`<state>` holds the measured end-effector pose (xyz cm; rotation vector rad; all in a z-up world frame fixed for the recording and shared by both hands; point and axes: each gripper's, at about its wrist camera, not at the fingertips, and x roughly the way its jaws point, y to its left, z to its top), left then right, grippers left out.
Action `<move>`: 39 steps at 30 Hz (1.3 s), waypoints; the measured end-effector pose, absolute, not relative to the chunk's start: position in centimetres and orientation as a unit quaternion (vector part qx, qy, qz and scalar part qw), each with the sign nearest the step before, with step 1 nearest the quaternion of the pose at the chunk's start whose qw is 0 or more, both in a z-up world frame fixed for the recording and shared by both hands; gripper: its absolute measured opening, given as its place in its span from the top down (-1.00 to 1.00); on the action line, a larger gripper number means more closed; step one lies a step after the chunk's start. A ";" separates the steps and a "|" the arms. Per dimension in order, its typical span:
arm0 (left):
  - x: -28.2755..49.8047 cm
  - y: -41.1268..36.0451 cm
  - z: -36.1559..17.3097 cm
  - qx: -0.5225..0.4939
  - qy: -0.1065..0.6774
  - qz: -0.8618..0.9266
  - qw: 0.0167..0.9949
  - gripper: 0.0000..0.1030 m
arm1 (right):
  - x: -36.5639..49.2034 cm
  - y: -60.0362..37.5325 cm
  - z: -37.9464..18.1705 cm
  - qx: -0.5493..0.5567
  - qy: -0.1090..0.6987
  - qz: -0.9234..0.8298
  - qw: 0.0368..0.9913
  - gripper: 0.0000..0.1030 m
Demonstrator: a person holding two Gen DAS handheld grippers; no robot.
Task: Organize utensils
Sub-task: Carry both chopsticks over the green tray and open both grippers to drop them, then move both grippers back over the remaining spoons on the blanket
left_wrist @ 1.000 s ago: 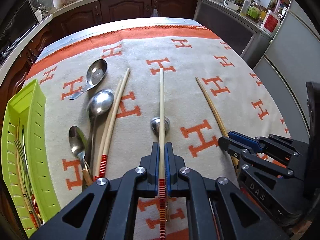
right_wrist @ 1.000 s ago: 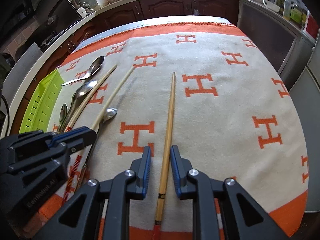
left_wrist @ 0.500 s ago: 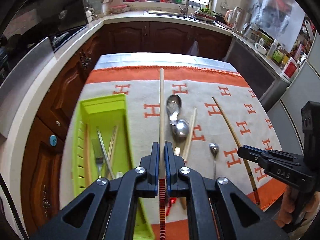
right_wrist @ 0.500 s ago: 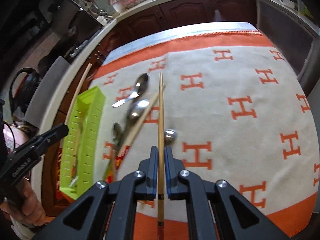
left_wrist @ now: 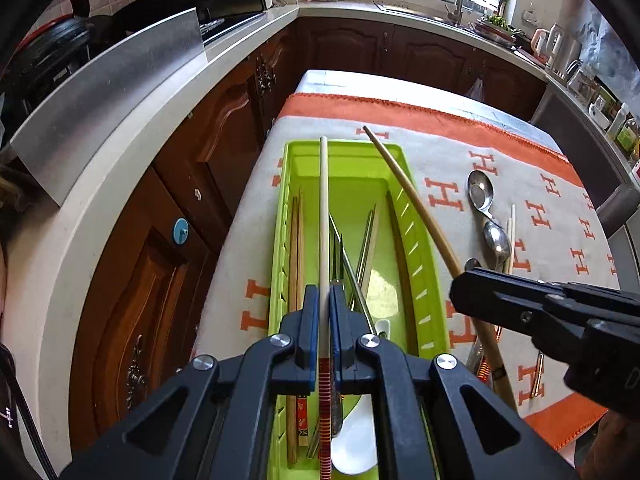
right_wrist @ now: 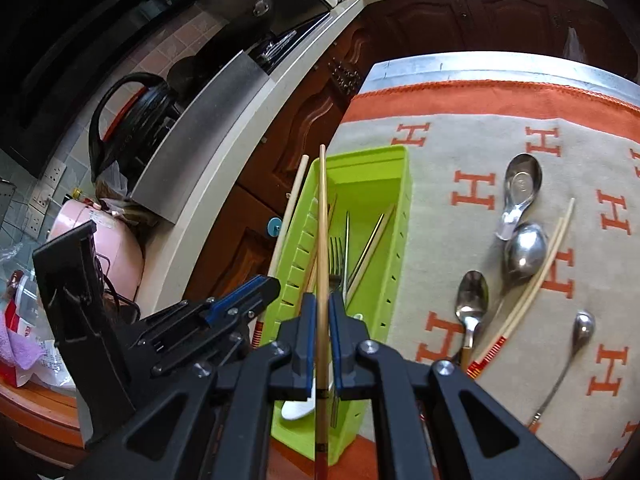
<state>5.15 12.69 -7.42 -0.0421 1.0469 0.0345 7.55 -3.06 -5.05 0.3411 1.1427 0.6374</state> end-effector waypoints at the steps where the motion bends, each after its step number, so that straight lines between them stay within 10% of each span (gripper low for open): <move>1: 5.2 12.8 -7.9 -0.024 0.504 0.016 0.864 0.94 | 7.7 -2.2 -5.6 0.153 0.534 0.293 0.778 0.87; 8: 5.0 13.2 -9.1 -0.029 0.510 0.004 0.860 0.80 | 8.2 0.1 -7.6 0.129 0.559 0.270 0.774 0.84; 18: 4.9 13.6 -8.2 -0.035 0.493 0.010 0.869 -0.34 | 8.2 -1.1 -7.0 0.104 0.547 0.250 0.792 0.85; 39: 4.6 11.9 -6.4 -0.040 0.476 0.000 0.879 -0.69 | 6.6 -8.0 -6.2 0.097 0.521 0.195 0.825 0.85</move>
